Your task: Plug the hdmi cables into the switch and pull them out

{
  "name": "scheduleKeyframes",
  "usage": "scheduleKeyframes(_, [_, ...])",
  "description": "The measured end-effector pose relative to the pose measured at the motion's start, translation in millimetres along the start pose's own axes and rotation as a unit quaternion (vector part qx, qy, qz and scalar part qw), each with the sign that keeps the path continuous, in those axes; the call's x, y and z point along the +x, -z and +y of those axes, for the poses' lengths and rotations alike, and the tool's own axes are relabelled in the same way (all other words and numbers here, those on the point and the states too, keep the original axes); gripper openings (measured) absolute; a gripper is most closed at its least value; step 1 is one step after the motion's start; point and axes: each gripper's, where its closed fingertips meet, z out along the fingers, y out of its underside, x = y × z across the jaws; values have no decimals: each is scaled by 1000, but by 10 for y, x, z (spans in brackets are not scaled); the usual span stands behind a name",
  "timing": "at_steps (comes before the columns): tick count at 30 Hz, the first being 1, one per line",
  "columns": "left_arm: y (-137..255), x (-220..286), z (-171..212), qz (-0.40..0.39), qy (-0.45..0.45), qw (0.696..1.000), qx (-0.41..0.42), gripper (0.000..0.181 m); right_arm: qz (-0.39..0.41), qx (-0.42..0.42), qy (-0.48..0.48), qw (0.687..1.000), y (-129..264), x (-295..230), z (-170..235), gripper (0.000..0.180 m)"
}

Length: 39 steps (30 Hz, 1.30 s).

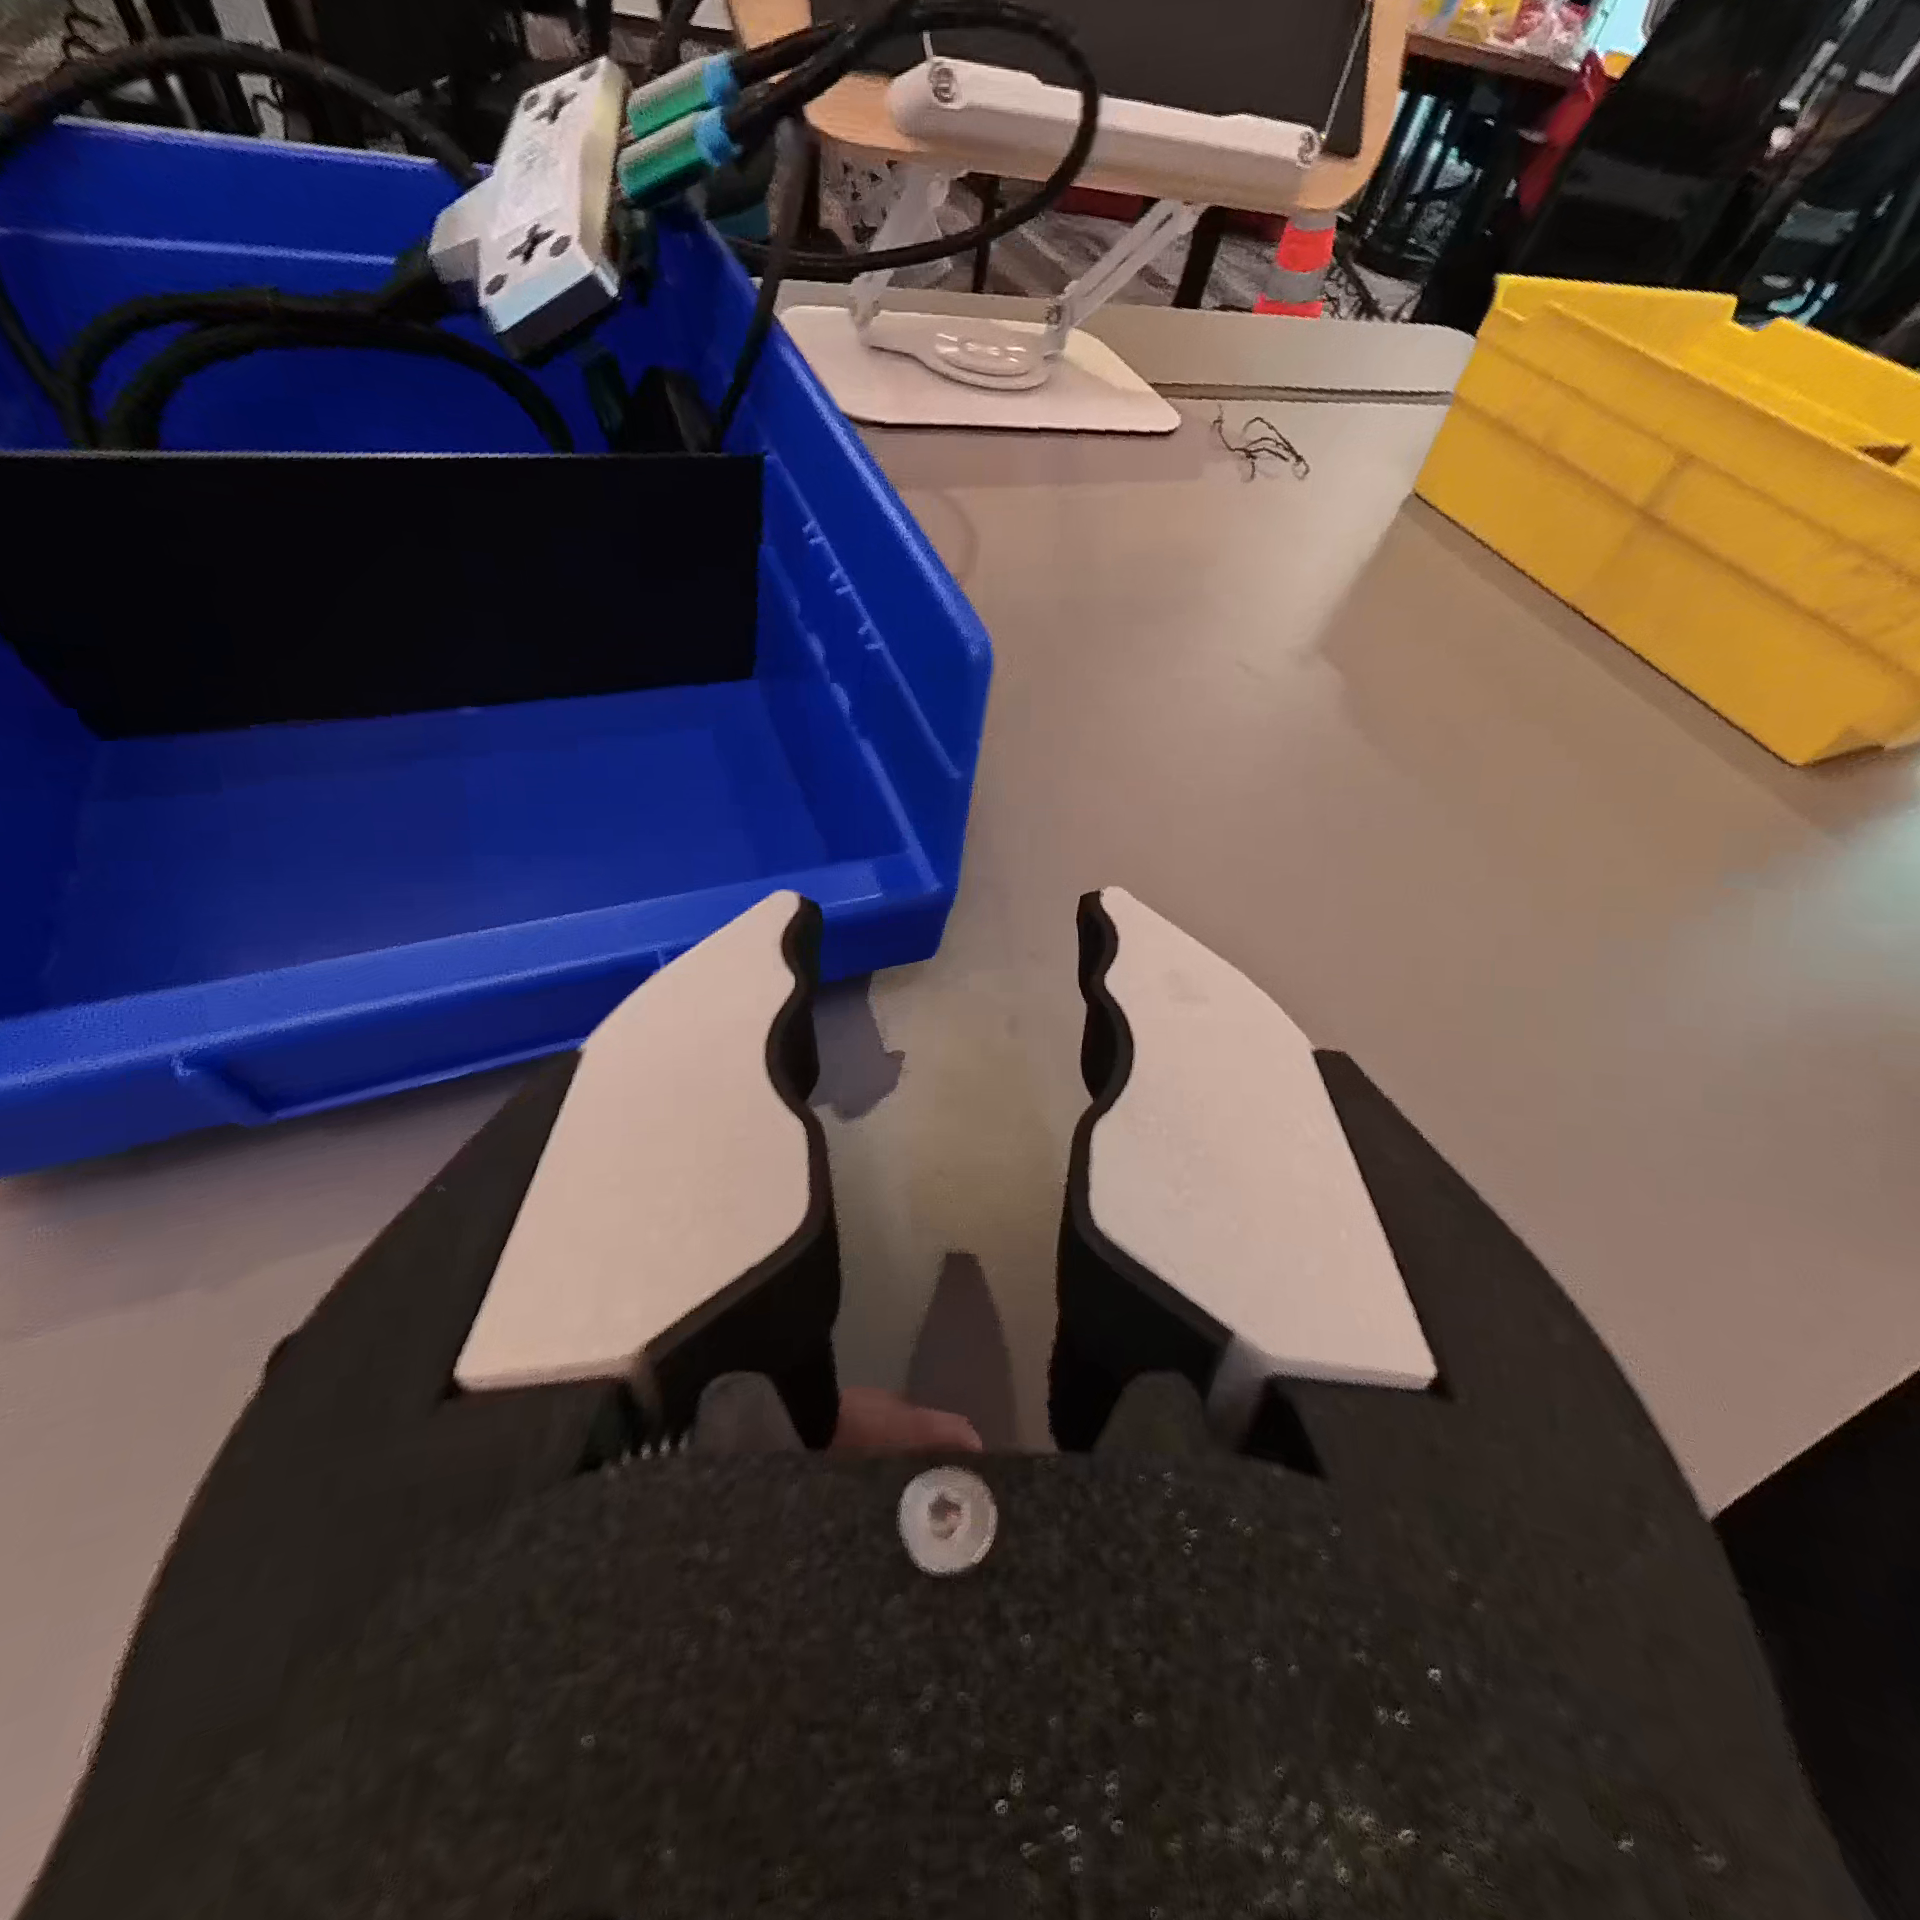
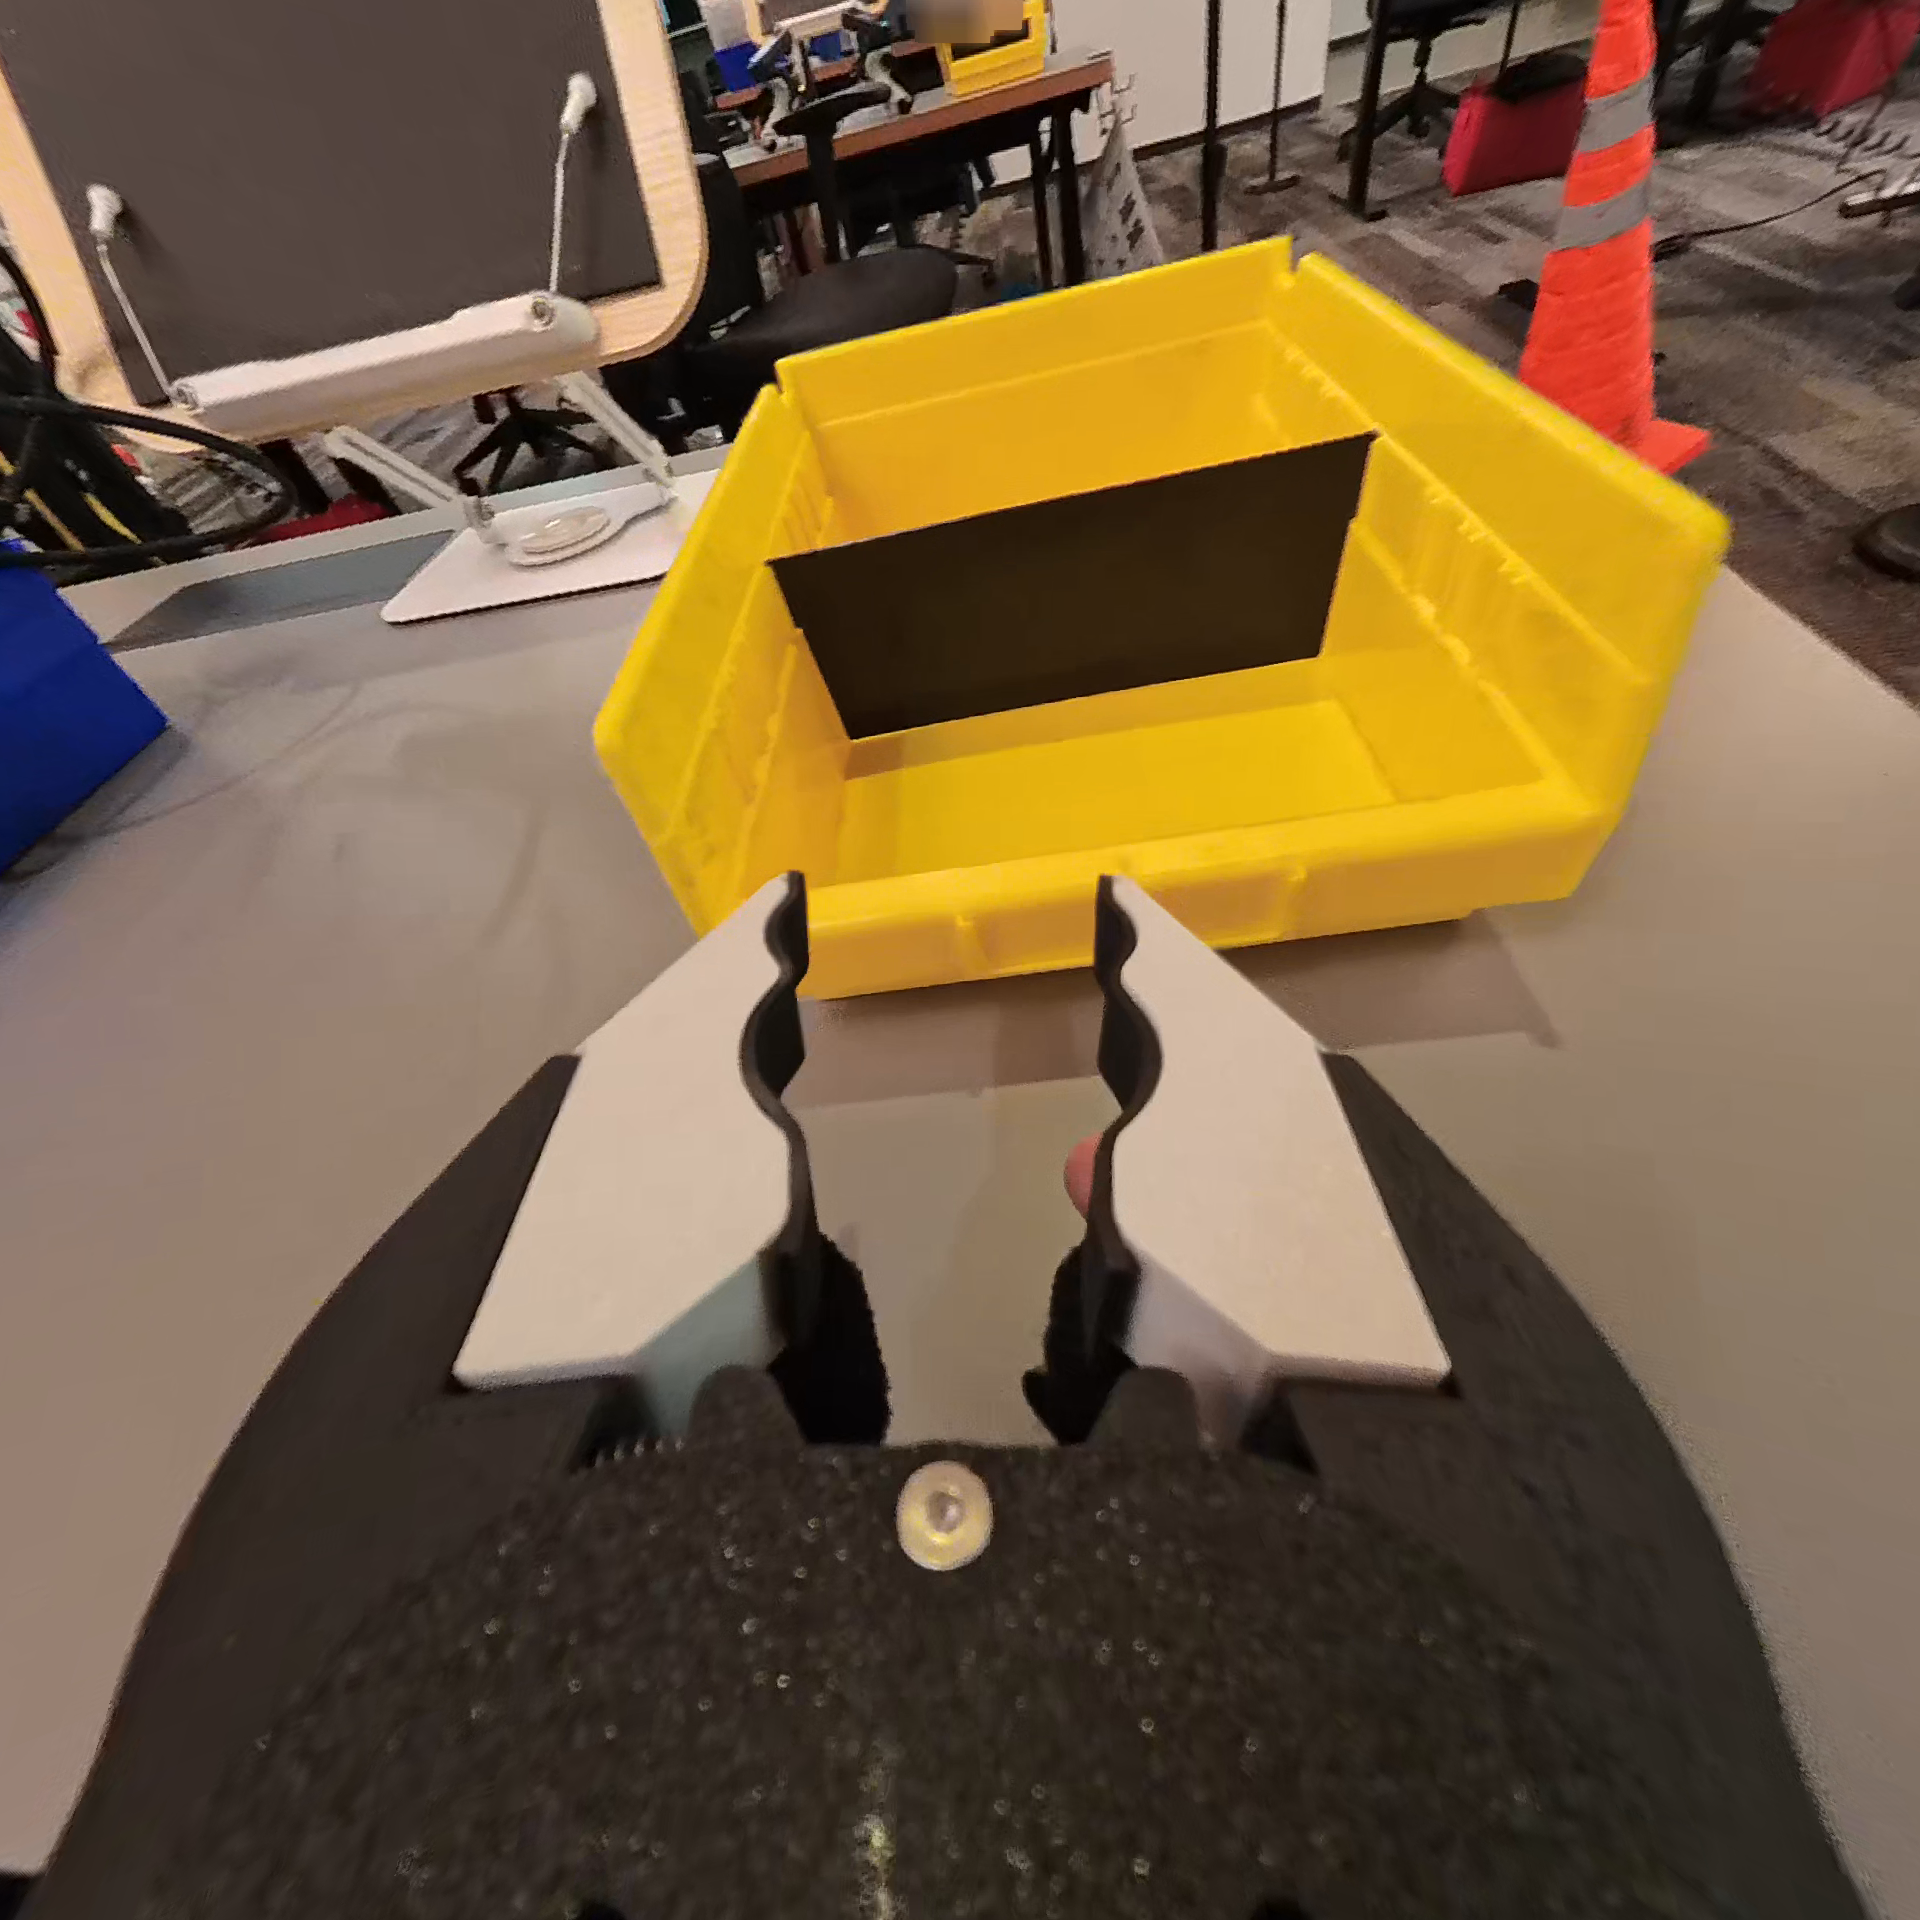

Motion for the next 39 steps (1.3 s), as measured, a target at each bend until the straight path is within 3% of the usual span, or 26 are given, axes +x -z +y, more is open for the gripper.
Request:
scheduleKeyframes(5, [1, 151, -47, 25, -58, 998, 23, 49, -28, -21, -14, 999, -36, -92, 83, 51])
scheduleKeyframes(7, [26, 172, -112, 17, -78, 996, 48, 39, -44, -28, -17, 998, -39, -143, 113, 50])
scheduleKeyframes(13, [-8, 76, -75, -6, -51, 998, 41, 43, -60, -40, -21, 997, -40, -213, 161, 49])
scheduleKeyframes(16, [-40, -214, 33, -68, -1, 998, 9, 51, -65, -49, -18, 996, -46, -238, 202, 49])
scheduleKeyframes(19, [9, -276, -50, -46, 86, 995, 35, 59, -67, -54, -17, 996, -49, -258, 225, 49])
scheduleKeyframes(23, [83, -97, -220, 112, 315, 940, 69, 59, -70, -57, -13, 996, -45, -281, 237, 49])
scheduleKeyframes(25, [75, 63, -194, 183, 327, 927, 32, 60, -72, -58, -12, 996, -45, -296, 244, 49])
scheduleKeyframes(29, [68, 137, -202, 233, 275, 932, -23, 61, -76, -65, -6, 995, -51, -321, 278, 49])
scheduleKeyframes(32, [68, -131, -494, 202, 192, 960, -2, 58, -78, -67, -2, 995, -40, -320, 295, 49])
scheduleKeyframes(36, [-59, -685, -1065, 113, -6, 994, 8, 55, -82, -68, -8, 994, -34, -313, 302, 49])
scheduleKeyframes(39, [-390, -1196, -1364, 56, -190, 980, -15, 57, -87, -73, -11, 993, -39, -330, 325, 49])
